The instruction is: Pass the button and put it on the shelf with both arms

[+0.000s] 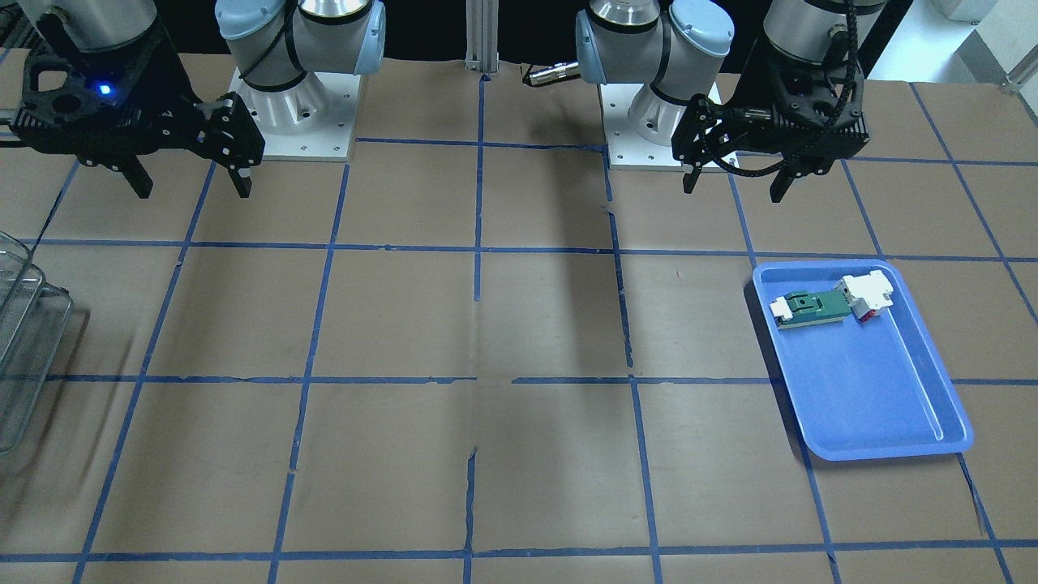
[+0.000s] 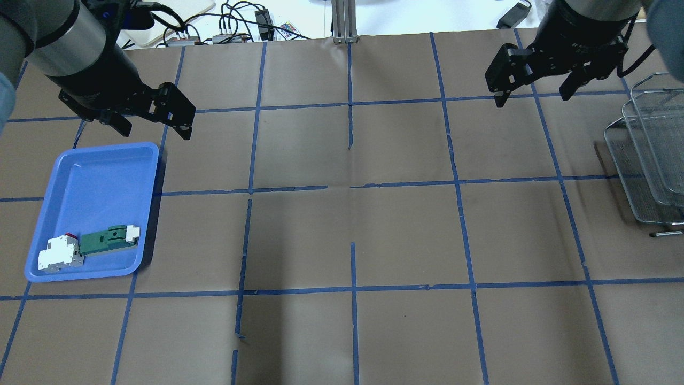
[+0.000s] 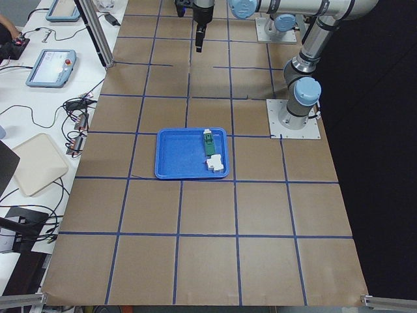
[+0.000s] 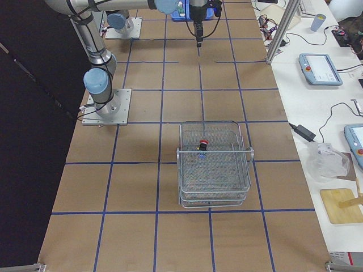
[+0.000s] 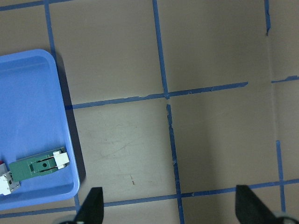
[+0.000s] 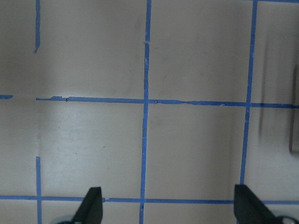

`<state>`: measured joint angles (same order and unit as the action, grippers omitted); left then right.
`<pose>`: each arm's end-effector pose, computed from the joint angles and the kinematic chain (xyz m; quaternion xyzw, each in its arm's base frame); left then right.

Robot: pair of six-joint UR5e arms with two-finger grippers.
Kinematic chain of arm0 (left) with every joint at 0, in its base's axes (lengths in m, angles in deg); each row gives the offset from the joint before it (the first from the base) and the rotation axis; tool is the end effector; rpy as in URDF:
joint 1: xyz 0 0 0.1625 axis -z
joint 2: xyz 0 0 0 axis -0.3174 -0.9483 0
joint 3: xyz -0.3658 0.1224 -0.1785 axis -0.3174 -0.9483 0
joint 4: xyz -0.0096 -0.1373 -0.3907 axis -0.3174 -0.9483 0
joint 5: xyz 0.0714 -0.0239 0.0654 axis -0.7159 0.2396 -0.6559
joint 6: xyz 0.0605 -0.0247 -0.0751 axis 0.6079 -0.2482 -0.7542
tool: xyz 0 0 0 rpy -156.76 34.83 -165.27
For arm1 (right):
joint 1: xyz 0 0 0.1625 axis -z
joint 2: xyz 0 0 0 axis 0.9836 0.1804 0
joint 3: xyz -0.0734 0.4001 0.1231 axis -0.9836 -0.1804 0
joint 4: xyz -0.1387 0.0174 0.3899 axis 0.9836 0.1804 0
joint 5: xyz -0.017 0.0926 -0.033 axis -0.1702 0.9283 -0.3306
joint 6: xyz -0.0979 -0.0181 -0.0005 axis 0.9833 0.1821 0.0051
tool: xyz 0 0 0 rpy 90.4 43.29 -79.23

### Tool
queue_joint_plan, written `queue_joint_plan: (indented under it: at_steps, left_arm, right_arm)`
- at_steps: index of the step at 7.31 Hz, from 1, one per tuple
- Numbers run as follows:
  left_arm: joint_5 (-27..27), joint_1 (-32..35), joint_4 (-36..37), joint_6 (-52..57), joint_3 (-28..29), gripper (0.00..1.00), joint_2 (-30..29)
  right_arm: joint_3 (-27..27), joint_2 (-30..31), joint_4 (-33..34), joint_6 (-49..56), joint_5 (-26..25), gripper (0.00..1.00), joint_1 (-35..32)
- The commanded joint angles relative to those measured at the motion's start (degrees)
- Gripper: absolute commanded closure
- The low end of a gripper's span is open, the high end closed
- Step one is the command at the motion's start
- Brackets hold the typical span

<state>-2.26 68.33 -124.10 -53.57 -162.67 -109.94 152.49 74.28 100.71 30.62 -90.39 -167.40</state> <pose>-0.1078 -0.4691 0.5108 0.0567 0.9977 -0.0372 0.0027 0.1133 -0.4919 0.5320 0.0086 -0.9996 0.0275 0.0074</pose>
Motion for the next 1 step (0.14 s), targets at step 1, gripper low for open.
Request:
queue_joint_plan:
  at_steps: [1]
  left_arm:
    - [0.00, 0.00, 0.09, 0.00, 0.00, 0.00, -0.06]
  right_arm:
    - [-2.70, -1.63, -3.46, -4.88, 2.35, 0.00, -0.45]
